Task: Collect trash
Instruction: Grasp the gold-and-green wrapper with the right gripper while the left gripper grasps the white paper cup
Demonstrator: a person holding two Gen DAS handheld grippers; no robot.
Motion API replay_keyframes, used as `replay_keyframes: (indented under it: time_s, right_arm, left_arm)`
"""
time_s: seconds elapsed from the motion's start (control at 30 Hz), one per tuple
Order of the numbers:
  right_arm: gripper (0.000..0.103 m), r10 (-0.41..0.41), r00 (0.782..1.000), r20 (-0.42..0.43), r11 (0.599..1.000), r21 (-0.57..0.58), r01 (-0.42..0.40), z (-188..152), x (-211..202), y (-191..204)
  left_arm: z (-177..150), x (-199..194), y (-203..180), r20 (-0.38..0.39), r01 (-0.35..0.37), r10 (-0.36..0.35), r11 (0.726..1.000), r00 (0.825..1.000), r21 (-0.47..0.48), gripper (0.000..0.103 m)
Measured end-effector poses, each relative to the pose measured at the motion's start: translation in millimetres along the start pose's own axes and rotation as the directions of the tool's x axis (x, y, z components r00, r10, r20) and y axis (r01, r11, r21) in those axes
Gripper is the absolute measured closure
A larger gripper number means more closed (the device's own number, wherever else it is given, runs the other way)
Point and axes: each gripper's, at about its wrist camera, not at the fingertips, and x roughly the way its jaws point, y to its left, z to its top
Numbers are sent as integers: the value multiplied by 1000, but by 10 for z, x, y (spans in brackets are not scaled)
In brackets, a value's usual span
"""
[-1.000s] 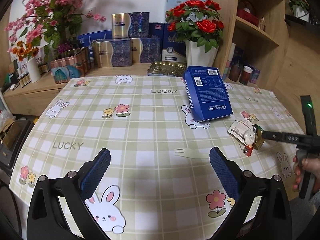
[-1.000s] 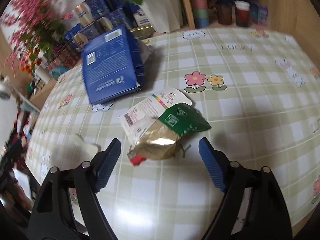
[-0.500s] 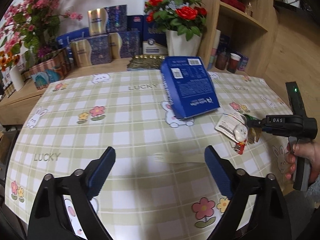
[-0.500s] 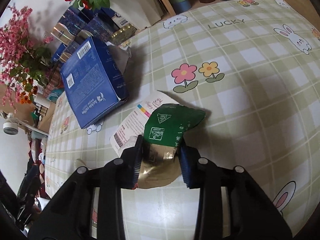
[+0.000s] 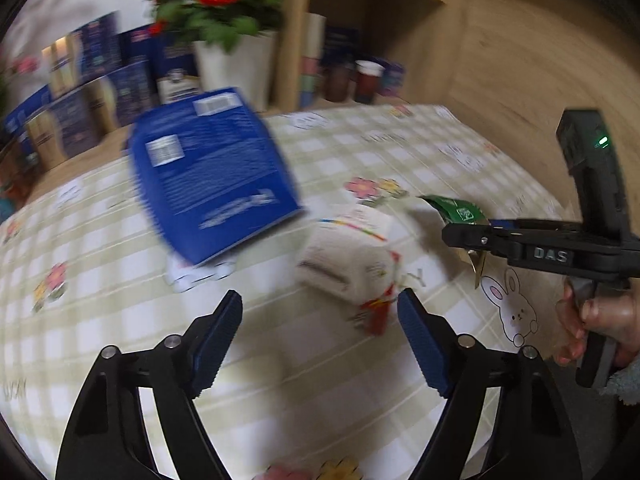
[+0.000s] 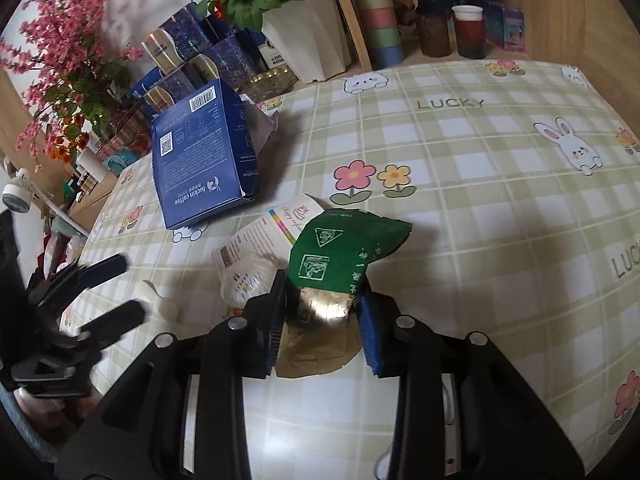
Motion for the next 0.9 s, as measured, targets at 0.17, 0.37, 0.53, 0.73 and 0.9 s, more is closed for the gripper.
replay_keyframes:
  time_s: [0.17,0.37,0.53,0.73,0.9]
  right_arm:
    - [68,6,1000,16,1000,11,-6,-65,-97,-148]
    - [68,14,1000,23,999,32,-15,-112,-128,-265]
    - [68,23,999,27,999,39,-24,-129,-116,-293]
    - [68,31,999,24,999,40,-32,-147,-83,-286]
    - [68,34,999,20,999,41,-35,-161,-62,-275]
  left_arm:
    - [138,361,-231,-61,30,-26,997,998,68,31]
    - [246,649,-367,-102,3,9,993,995,117,31]
    - [236,819,-421,-138,-41,62,987,988,152,34]
    - [224,902,-373,-146,-59,79,989,986,135,37]
    - [223,854,-379,-129,-48,66,989,989,138,65]
